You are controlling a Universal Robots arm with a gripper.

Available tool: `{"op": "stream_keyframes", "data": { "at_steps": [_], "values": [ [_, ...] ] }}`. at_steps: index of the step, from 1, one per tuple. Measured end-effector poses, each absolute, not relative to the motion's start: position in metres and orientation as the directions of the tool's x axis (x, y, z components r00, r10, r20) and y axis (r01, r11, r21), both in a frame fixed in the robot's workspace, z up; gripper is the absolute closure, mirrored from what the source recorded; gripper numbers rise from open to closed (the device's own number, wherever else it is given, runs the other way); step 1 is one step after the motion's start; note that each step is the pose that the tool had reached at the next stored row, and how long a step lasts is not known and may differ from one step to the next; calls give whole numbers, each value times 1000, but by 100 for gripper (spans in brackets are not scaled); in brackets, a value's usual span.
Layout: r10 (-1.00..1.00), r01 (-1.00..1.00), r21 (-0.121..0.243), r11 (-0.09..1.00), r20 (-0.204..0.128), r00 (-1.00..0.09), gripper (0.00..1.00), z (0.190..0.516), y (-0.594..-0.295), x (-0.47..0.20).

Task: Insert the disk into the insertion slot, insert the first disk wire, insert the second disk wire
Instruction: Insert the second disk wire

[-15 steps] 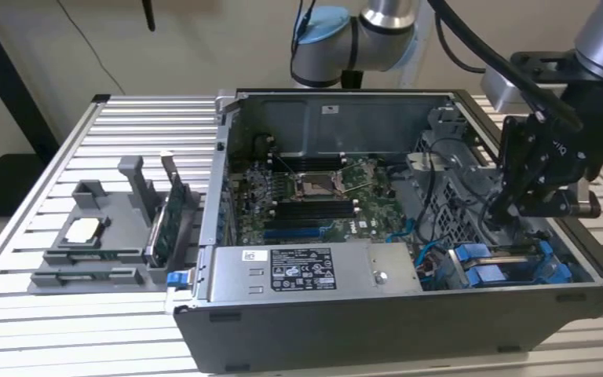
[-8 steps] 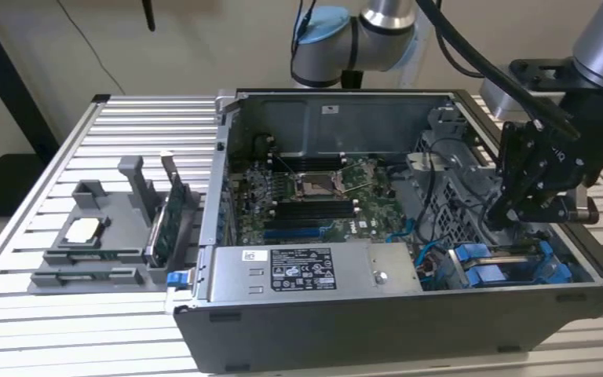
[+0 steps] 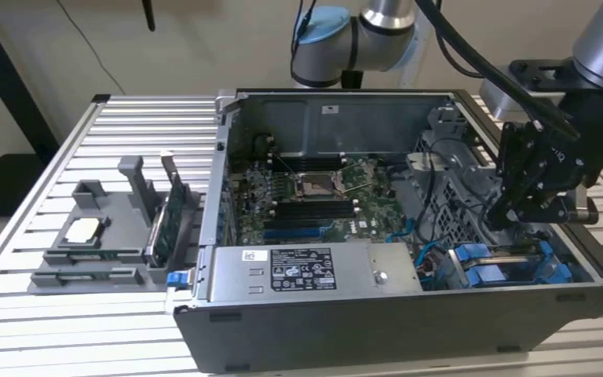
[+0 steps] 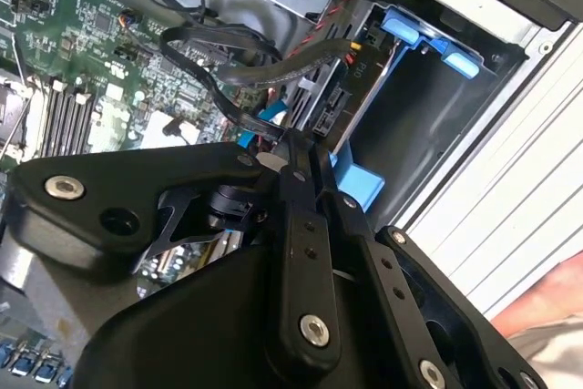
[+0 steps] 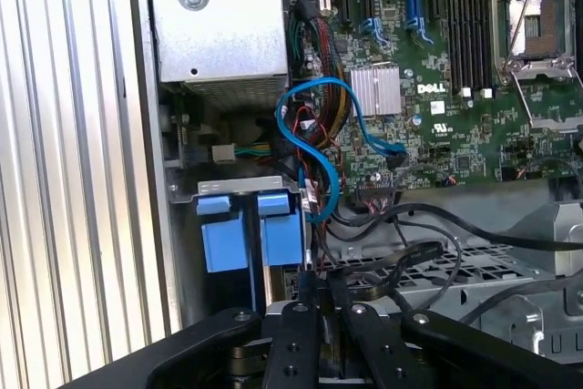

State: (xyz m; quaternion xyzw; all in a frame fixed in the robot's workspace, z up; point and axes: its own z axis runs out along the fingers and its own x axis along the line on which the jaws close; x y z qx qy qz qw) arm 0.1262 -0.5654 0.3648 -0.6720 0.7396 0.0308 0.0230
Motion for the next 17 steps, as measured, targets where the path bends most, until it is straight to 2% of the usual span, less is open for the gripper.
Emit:
{"op": "stream_keyframes", "data": {
  "at_steps": [17],
  "values": [
    [-993,-995,14,95,-75,-96,84,354,-572,135]
  ]
}}
